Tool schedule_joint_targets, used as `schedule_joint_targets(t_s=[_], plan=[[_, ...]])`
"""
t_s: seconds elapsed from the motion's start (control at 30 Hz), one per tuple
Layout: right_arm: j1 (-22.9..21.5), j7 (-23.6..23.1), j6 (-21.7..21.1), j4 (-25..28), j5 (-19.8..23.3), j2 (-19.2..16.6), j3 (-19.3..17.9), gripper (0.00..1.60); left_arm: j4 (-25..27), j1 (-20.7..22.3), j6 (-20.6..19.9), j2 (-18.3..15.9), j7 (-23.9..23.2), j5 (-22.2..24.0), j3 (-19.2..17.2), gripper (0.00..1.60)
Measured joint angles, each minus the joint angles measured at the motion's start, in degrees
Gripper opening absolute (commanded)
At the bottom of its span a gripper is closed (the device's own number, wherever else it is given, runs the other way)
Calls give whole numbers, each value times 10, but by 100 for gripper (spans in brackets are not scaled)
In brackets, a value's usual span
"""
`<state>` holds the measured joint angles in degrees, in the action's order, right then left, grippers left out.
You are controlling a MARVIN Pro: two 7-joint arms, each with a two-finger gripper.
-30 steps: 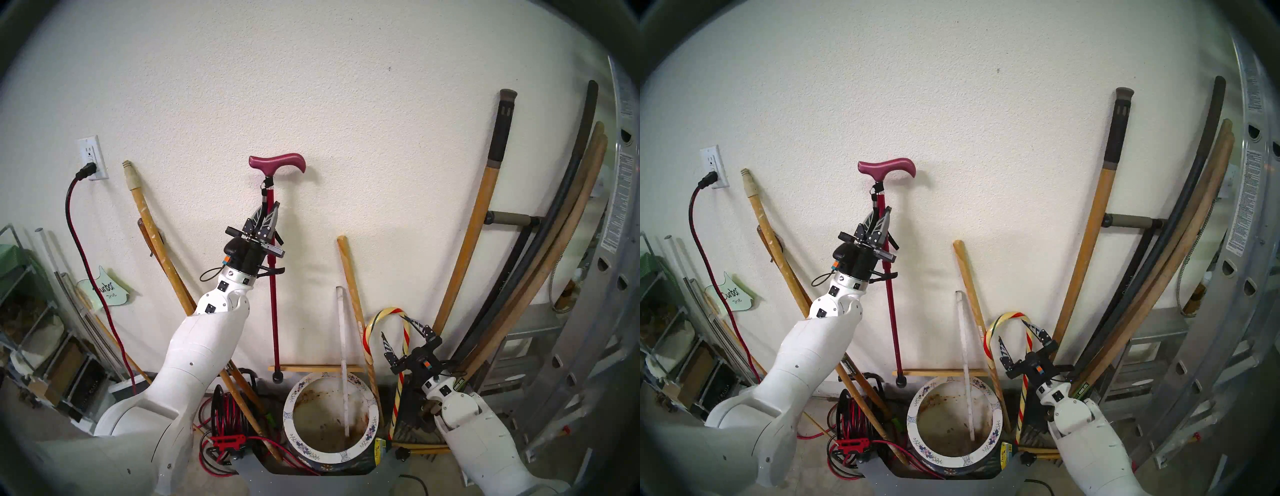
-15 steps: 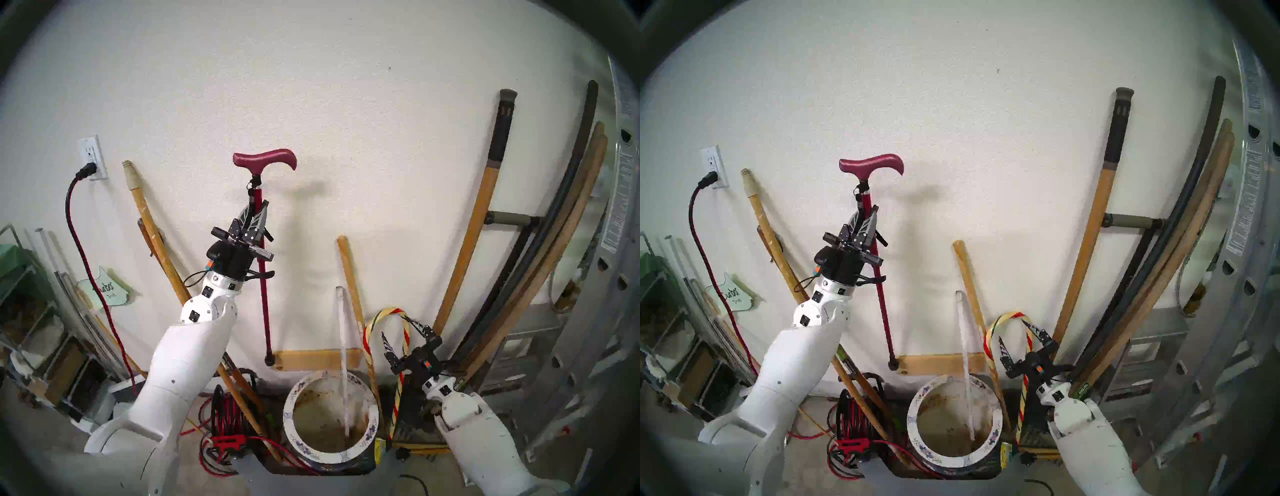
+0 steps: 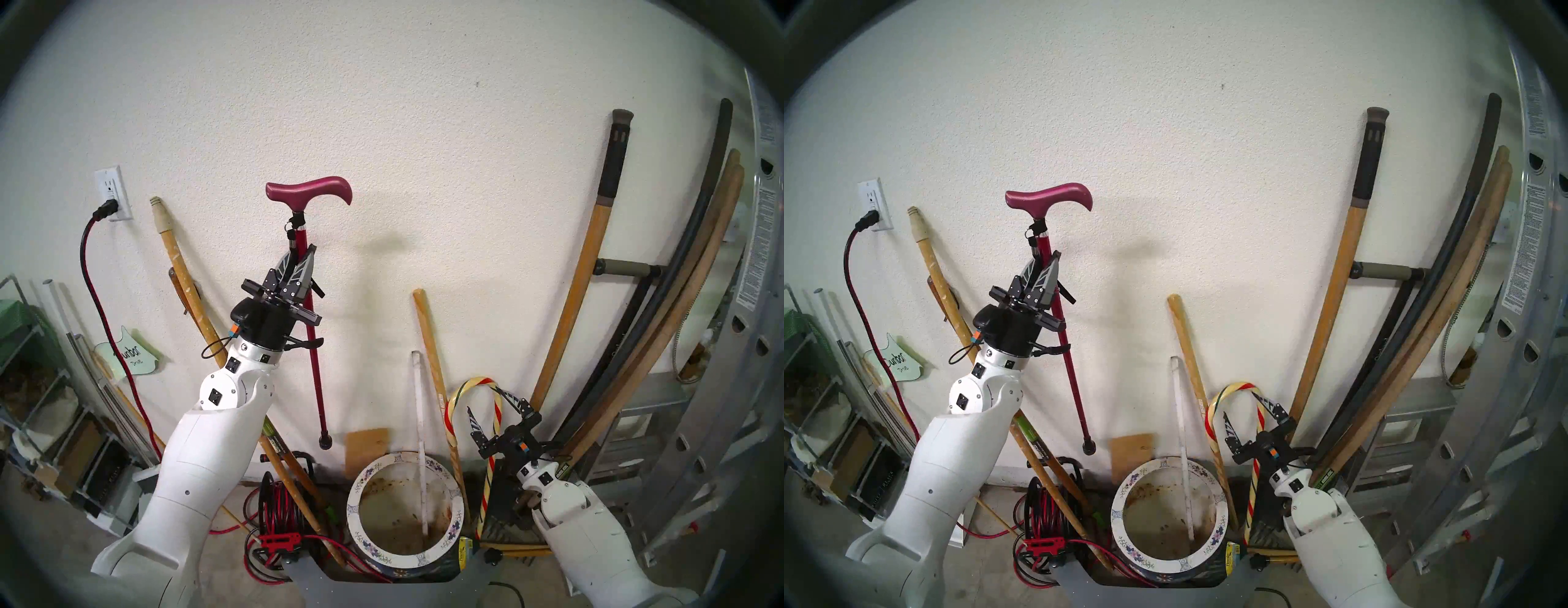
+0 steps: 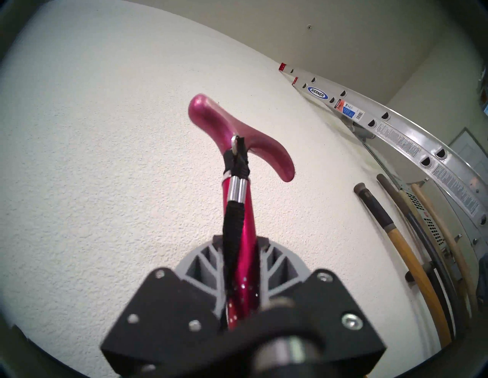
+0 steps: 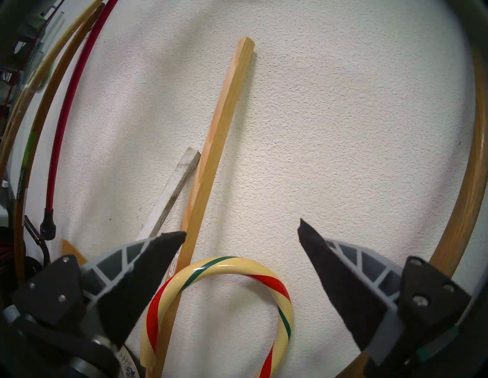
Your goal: Take wooden sticks or brooms out of the pot
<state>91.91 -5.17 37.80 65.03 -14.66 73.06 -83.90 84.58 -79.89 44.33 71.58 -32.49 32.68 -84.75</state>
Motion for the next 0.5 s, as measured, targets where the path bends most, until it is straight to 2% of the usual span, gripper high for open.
schedule_joint_targets(t_s=[0.27, 0.5], plan=[[0, 0, 0, 0, 0, 0, 0, 160, 60, -41, -50, -18, 12, 7, -10, 0], [0, 0, 0, 0, 0, 0, 0, 160, 118, -90, -124, -35, 36, 19, -24, 0]])
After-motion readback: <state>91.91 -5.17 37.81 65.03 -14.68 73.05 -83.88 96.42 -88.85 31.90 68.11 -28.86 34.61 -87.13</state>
